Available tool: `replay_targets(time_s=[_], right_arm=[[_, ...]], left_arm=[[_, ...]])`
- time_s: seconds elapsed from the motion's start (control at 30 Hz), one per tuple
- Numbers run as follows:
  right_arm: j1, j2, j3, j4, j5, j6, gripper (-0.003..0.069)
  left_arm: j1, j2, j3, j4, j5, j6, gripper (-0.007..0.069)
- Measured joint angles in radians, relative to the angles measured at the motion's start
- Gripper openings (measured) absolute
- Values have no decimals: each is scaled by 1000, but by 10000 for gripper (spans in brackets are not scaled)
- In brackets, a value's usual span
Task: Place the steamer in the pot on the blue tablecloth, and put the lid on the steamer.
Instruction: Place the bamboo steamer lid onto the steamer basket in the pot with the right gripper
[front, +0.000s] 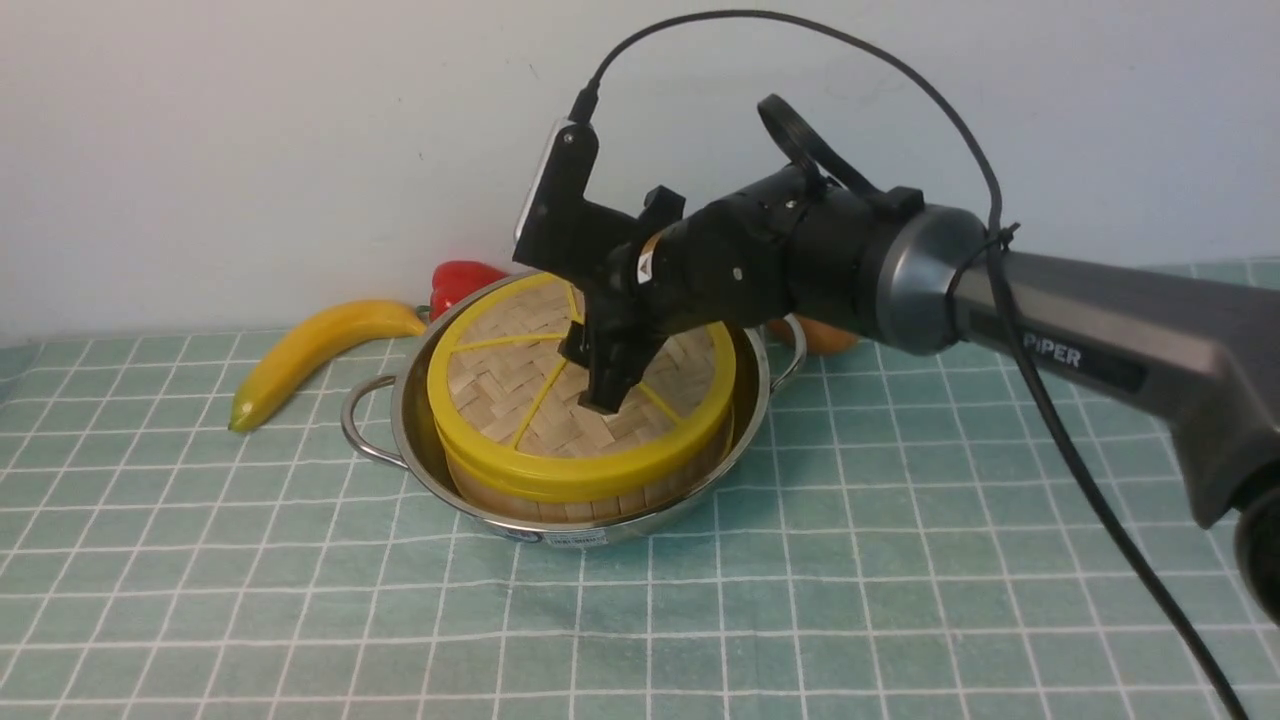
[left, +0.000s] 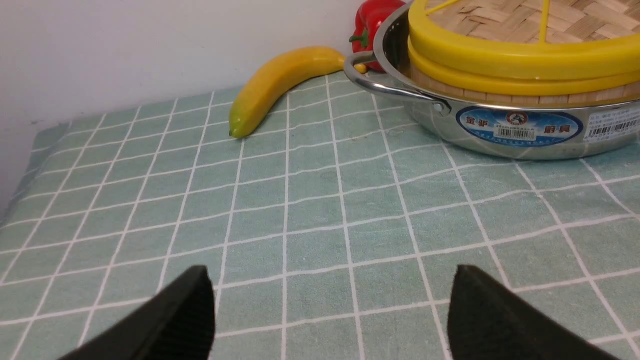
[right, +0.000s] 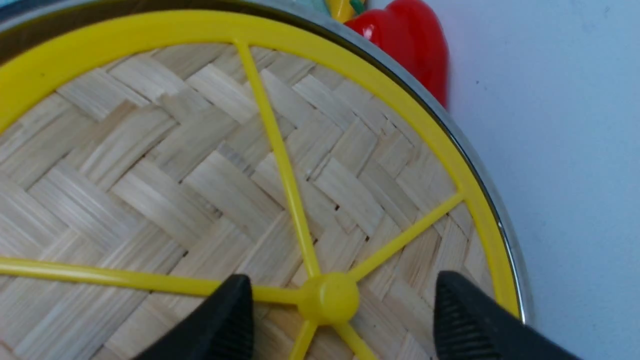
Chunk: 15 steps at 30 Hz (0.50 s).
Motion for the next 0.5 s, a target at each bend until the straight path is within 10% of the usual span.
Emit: replay_targets(time_s=[0.23,0.5], right_arm=[[0,0,0,5,-21,7,521],[0,0,0,7,-7,70,246]], left_arm=[[0,0,0,0,0,1,578],[0,0,0,0,0,8,578]])
